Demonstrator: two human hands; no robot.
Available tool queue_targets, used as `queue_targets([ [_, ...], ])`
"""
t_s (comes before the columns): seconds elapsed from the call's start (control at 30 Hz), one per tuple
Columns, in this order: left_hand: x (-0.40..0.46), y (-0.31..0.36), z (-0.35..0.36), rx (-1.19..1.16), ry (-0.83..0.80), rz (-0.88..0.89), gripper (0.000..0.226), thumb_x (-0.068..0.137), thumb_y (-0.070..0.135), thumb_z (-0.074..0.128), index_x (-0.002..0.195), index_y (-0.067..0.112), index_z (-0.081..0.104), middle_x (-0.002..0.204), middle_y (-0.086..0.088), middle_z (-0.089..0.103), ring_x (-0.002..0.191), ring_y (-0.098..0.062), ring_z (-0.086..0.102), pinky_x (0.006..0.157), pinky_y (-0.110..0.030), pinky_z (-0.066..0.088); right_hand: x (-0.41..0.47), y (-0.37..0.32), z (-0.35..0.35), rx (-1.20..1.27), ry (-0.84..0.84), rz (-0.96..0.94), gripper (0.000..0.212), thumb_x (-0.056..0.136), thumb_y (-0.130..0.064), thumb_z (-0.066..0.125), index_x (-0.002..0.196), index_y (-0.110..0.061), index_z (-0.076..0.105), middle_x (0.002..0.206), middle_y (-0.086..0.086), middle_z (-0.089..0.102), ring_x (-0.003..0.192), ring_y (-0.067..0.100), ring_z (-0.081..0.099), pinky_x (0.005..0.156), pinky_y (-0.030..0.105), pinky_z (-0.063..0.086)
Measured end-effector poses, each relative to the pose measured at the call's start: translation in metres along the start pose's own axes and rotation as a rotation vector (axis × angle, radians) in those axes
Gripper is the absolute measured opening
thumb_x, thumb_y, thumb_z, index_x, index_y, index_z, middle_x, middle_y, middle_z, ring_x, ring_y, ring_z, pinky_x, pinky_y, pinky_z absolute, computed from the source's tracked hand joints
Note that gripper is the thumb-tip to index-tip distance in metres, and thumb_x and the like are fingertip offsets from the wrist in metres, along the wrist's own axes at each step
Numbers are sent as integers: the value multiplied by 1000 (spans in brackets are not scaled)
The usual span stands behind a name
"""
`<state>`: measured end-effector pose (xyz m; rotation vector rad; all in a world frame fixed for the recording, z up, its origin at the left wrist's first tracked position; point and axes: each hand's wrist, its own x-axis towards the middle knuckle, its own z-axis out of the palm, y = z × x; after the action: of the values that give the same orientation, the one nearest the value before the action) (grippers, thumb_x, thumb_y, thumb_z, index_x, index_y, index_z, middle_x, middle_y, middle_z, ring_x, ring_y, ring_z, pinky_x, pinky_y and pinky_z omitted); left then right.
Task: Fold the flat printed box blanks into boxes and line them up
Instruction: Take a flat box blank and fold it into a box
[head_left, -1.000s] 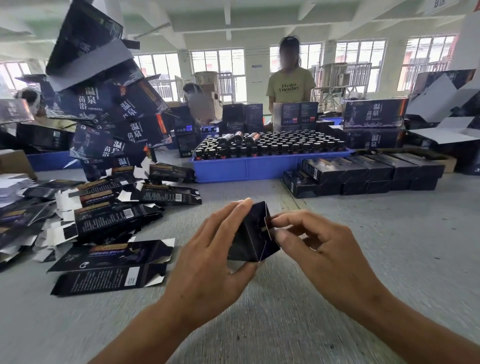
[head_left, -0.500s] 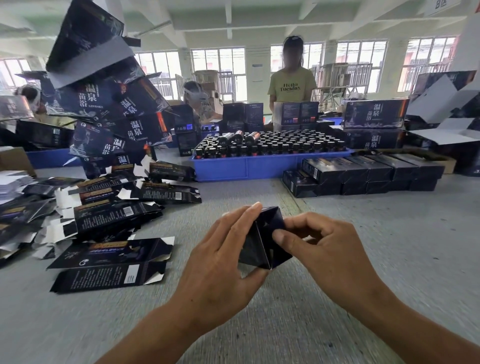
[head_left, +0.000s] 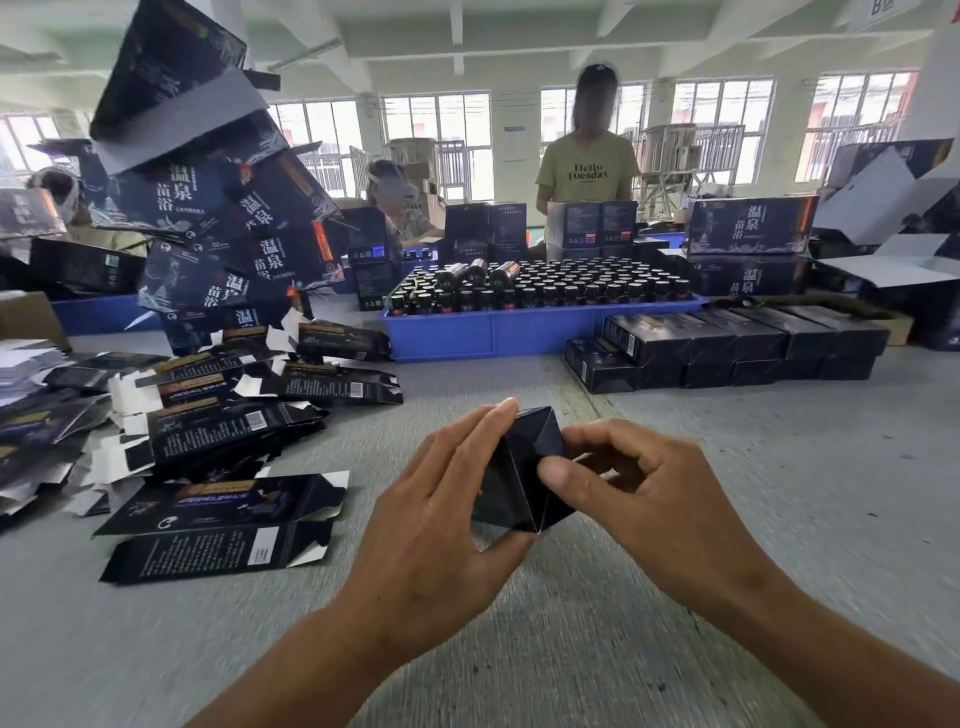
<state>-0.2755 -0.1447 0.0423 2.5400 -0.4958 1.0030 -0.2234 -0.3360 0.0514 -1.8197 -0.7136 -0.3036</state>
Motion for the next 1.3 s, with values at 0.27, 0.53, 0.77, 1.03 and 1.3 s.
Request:
queue_targets([
  [0.27, 0, -5, 13, 56, 61, 199, 86, 82, 17, 71, 155, 16, 26, 162, -3, 31, 152, -22, 23, 120, -46, 30, 3, 3, 5, 102, 1, 140, 56, 82, -34, 76, 129, -50, 49, 97, -26, 68, 94, -2, 68, 71, 18, 59],
  [0.53, 3, -16, 3, -559, 167, -425, 58, 95, 59, 54, 146, 42, 35, 142, 13, 52, 129, -2, 51, 104, -34, 46, 11, 15, -1, 379, -135, 346, 61, 53, -15, 76, 113, -21, 63, 99, -5, 76, 96, 18, 74, 77, 29, 61],
  [0.77, 5, -13, -2, -897, 189, -416, 54, 88, 32, 65, 136, 45, 45, 114, 7, 72, 103, -12, 71, 78, -22, 58, 3, 12, 7, 172, -221, 299, 56, 75, -39, 85, 123, -39, 57, 109, -22, 71, 100, -2, 69, 78, 20, 57],
  [1.03, -1, -10, 0, -753, 42, -342, 45, 85, 41, 77, 122, 54, 55, 116, 16, 68, 102, -11, 69, 75, -19, 57, 4, -1, -1, 258, -58, 47, 46, 83, -39, 70, 124, -57, 57, 122, -26, 66, 111, -3, 65, 79, 11, 54],
  [1.3, 0, -11, -5, -783, 87, -348, 32, 90, 58, 56, 117, 43, 65, 117, 12, 69, 110, -11, 66, 84, -22, 55, 3, -8, -5, 195, -97, 35, 36, 83, -45, 62, 119, -53, 64, 116, -26, 69, 110, -5, 65, 82, 8, 52],
])
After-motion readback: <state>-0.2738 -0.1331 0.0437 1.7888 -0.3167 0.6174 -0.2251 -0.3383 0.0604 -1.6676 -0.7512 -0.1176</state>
